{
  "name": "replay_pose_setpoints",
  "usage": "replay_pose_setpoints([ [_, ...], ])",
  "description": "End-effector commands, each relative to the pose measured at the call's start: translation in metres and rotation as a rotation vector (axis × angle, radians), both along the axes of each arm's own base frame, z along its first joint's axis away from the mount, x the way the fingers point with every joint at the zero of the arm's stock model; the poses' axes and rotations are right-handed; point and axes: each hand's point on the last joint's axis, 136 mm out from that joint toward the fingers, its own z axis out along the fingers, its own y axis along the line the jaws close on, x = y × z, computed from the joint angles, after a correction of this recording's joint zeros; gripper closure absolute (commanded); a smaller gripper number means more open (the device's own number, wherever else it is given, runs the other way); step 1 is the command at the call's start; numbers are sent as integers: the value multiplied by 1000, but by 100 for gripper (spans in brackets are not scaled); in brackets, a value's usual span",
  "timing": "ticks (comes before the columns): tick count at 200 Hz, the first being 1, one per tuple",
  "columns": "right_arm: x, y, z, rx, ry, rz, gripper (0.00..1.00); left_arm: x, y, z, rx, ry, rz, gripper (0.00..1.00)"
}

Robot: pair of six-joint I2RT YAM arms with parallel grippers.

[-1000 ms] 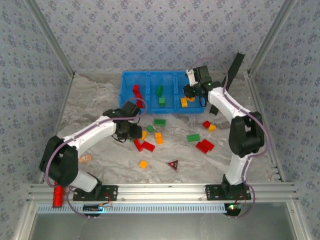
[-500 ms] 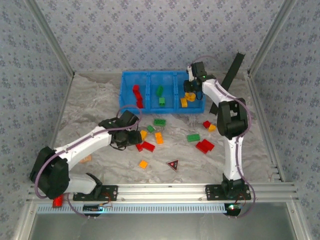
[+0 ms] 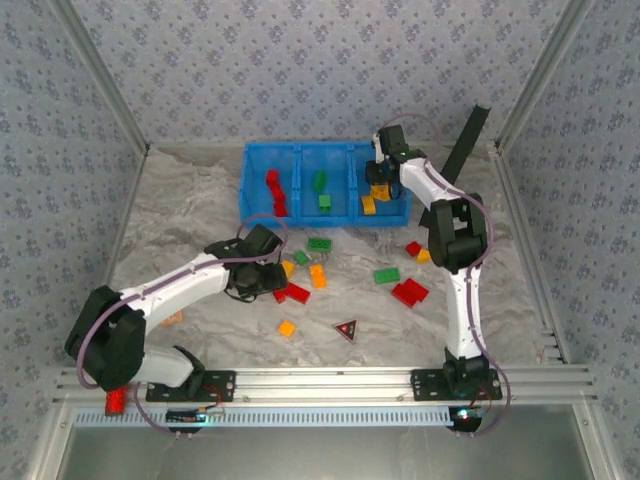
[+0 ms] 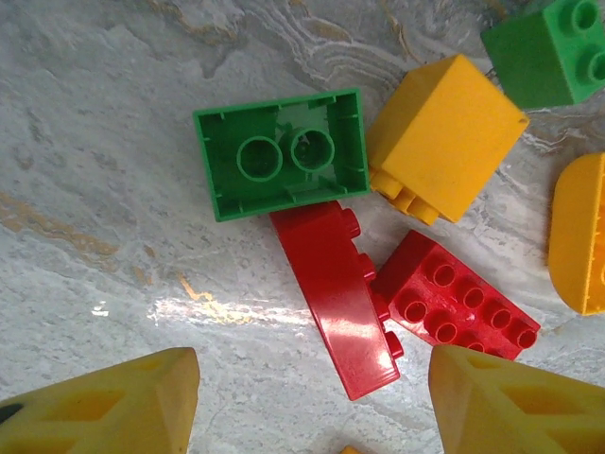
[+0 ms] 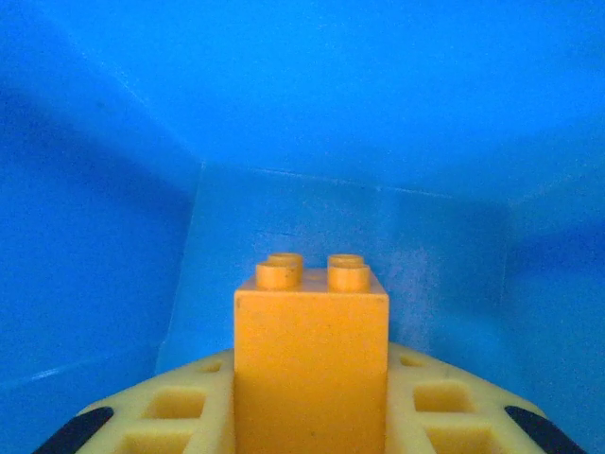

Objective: Sort the legos into containers by color
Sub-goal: Place the lego in the container, then pick up the lego from the center of the table.

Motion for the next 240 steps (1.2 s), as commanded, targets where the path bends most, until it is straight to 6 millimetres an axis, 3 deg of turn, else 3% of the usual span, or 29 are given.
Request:
replay_pose_setpoints([
  [1,-6,-1,-3,7,39,-7,66,-3,-8,-8,-14,23,-1,34],
  [18,-7,1,7,6,24,5,63,-3,-8,-12,-3,31,-4,34],
  [33,-10,5,16,10,11,23,49,-3,-8,-16,3,35,-1,34],
  [42,-11,6,22,11,1,33,45,-3,-9,-19,5,39,0,35],
  [123,-33,9,83,34,-77,61,45,2,-9,-33,42,52,3,37],
  [164,-56,7,118,36,-131,100,45,3,-9,-43,63,68,0,45],
  [185,-71,4,132,34,-153,117,44,0,-6,-47,75,78,4,56],
  [199,-82,1,137,32,-157,114,43,-4,-3,-51,83,91,7,63],
  [240,-111,-9,147,31,-186,104,39,-16,7,-54,102,121,12,71],
])
